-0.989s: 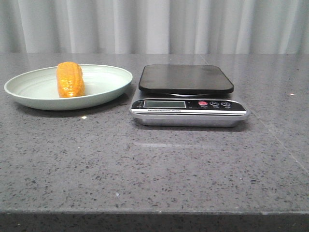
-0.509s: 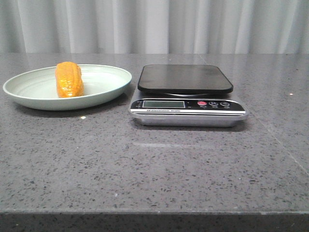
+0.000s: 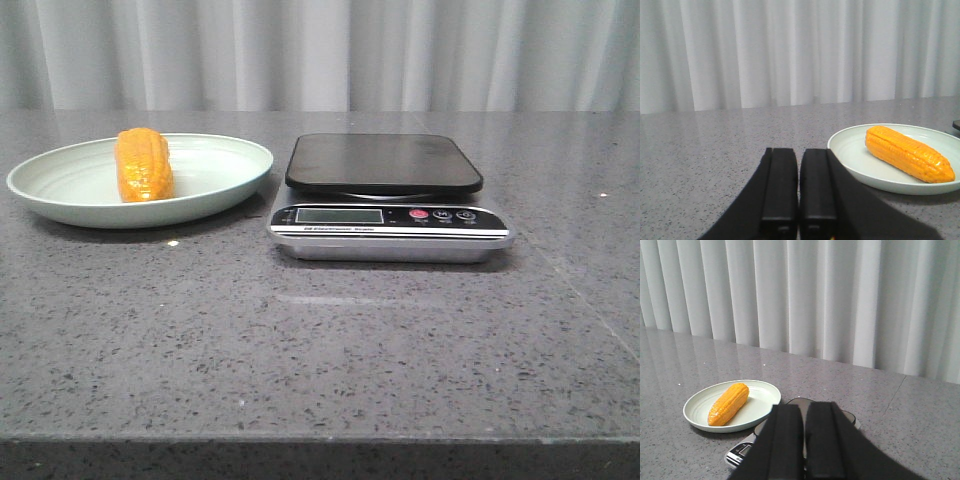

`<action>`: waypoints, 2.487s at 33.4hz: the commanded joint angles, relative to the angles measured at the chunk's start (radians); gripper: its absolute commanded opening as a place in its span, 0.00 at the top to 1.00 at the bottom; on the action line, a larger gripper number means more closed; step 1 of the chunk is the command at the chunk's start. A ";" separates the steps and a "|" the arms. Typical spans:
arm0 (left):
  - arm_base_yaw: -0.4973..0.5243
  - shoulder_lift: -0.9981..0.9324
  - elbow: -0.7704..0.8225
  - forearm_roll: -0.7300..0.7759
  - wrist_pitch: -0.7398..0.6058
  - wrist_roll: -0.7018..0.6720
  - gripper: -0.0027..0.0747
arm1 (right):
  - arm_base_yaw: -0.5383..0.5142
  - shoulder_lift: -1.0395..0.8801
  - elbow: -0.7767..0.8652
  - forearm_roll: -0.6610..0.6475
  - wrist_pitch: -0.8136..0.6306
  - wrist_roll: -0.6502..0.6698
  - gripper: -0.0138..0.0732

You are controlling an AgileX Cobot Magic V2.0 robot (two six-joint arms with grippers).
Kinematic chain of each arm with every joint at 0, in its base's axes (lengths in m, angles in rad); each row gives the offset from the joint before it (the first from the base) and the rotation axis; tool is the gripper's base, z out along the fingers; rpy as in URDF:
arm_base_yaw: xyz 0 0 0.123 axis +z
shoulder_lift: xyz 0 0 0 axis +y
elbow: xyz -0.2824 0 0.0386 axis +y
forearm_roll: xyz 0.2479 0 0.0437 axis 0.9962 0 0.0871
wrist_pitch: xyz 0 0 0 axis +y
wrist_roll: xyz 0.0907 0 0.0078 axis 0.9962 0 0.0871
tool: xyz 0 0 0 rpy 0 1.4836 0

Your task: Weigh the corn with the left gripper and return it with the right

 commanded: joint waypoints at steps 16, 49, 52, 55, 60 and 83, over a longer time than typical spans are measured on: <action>-0.003 -0.020 0.006 0.000 -0.075 0.000 0.80 | -0.004 0.007 -0.023 -0.020 -0.082 -0.011 0.62; -0.003 -0.020 0.006 0.000 -0.075 0.000 0.80 | -0.607 -0.098 0.281 0.254 -0.168 -0.153 0.62; -0.003 -0.020 0.006 0.000 -0.075 0.000 0.80 | -0.607 -0.160 0.327 0.264 -0.194 -0.212 0.62; -0.003 -0.020 0.006 0.000 -0.075 0.000 0.80 | -0.607 -0.203 0.361 0.286 -0.206 -0.280 0.62; -0.003 -0.020 0.006 0.000 -0.075 0.000 0.80 | -0.607 -0.201 0.390 0.301 -0.223 -0.323 0.62; -0.003 -0.020 0.006 0.000 -0.075 0.000 0.80 | -0.607 -0.201 0.390 0.294 -0.268 -0.340 0.62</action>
